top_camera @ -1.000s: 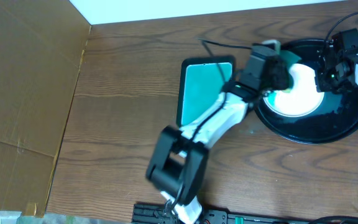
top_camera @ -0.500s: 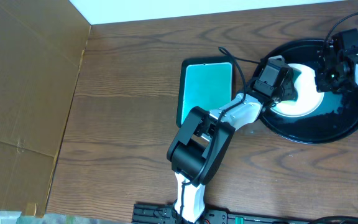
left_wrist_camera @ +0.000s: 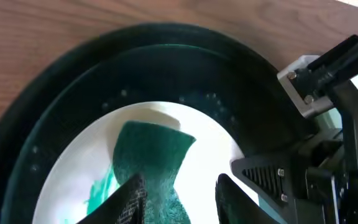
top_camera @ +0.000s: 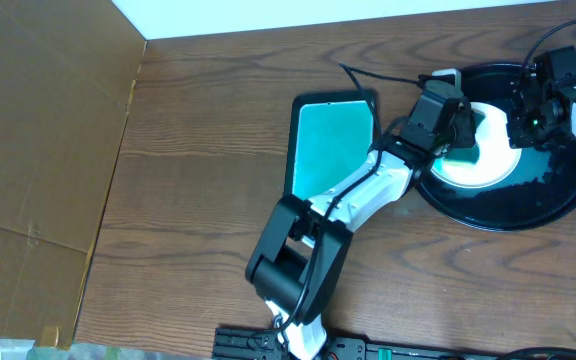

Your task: Clean dirty plates on tray and stack at the side

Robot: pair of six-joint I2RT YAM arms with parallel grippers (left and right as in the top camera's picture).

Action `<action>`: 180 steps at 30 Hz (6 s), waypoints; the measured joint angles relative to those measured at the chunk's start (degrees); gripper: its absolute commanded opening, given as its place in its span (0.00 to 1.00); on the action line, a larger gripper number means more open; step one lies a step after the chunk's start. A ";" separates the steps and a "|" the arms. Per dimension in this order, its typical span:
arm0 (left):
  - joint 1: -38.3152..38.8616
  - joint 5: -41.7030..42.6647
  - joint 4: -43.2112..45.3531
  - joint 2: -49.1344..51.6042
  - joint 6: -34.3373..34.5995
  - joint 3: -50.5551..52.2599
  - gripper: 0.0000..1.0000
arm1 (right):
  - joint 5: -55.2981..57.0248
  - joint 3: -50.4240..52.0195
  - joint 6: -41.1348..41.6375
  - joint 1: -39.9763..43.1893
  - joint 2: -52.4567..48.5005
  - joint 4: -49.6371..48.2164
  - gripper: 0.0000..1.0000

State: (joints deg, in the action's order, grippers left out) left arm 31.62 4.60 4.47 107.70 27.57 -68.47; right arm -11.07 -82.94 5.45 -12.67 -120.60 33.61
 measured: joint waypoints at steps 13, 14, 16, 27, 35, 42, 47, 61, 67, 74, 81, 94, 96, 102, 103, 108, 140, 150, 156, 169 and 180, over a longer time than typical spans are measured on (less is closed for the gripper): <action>1.29 -0.33 -0.48 5.81 -5.70 0.00 0.32 | 0.00 0.00 0.00 0.00 0.00 0.00 0.02; 1.42 -0.35 -0.44 6.16 -6.43 0.00 0.31 | 0.00 0.00 0.00 0.00 0.00 0.00 0.01; 1.57 -0.55 -0.42 6.73 -7.48 0.00 0.31 | 0.00 0.00 0.00 0.00 0.00 0.00 0.01; 1.62 -1.57 -0.52 7.39 -9.44 0.00 0.24 | 0.00 0.00 0.00 -0.02 0.00 0.00 0.02; 2.32 -2.21 0.04 8.57 -9.79 -0.02 0.07 | 0.00 0.00 0.00 0.00 0.00 0.04 0.01; 3.56 -9.18 -1.22 8.92 -9.49 -0.35 0.07 | 0.02 -0.04 0.00 -0.02 0.00 0.24 0.01; 3.96 -17.44 -2.73 8.90 -9.42 -0.44 0.07 | -0.04 -0.13 0.00 -0.02 0.00 0.68 0.01; 0.98 -15.47 -2.38 5.75 -5.62 -0.44 0.07 | 0.15 -0.22 0.02 -0.02 0.00 1.11 0.01; 0.98 -4.04 -0.52 5.75 3.85 -0.37 0.07 | 0.15 -0.22 0.02 -0.02 0.00 1.07 0.01; 1.51 -4.48 -2.75 8.39 5.33 -0.44 0.07 | 0.13 -0.22 0.02 -0.04 0.00 1.03 0.01; 1.77 -20.41 -7.41 8.31 -3.32 -1.01 0.07 | 0.17 -0.24 0.02 -0.04 0.00 1.09 0.01; -0.02 -18.84 -3.08 5.70 -9.92 -0.63 0.07 | -0.61 -0.24 0.24 -0.83 0.00 1.25 0.01; -1.20 -11.65 -1.14 4.90 -9.20 -0.61 0.07 | -0.59 -0.24 0.24 -0.74 0.00 1.27 0.01; -0.48 4.63 0.33 4.68 -5.97 -0.55 0.07 | -0.46 -0.24 0.24 -0.74 0.00 1.27 0.01; -0.07 5.90 0.39 4.70 -5.68 -0.55 0.07 | -0.48 -0.24 0.24 -0.74 0.00 1.25 0.01; 0.61 6.95 -0.07 7.02 -5.07 -0.55 0.07 | -0.46 -0.24 0.24 -0.74 0.00 1.29 0.01; -11.50 -16.79 -14.97 -17.51 -6.14 -0.17 0.07 | 3.48 -1.99 1.22 -2.19 0.33 4.70 0.01; -23.39 -16.85 -30.21 -15.87 -3.45 -0.02 0.07 | 30.18 -4.59 -5.29 -11.74 11.21 7.41 0.01; -25.64 -16.83 -30.91 -15.87 -2.84 -0.02 0.07 | 47.06 -4.90 -14.14 -18.71 16.11 2.25 0.01; -25.75 -16.79 -33.57 -15.87 -2.25 -0.02 0.07 | 62.38 -5.09 -45.11 -28.63 17.49 -10.88 0.01; -25.75 -12.66 -33.92 -15.87 -2.10 -0.02 0.07 | 50.69 -5.18 -31.89 -23.39 17.49 -1.55 0.01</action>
State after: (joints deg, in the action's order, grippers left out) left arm 5.87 -8.05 -29.45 91.83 25.47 -68.49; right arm 39.62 -88.12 -26.44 -36.05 -103.11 32.05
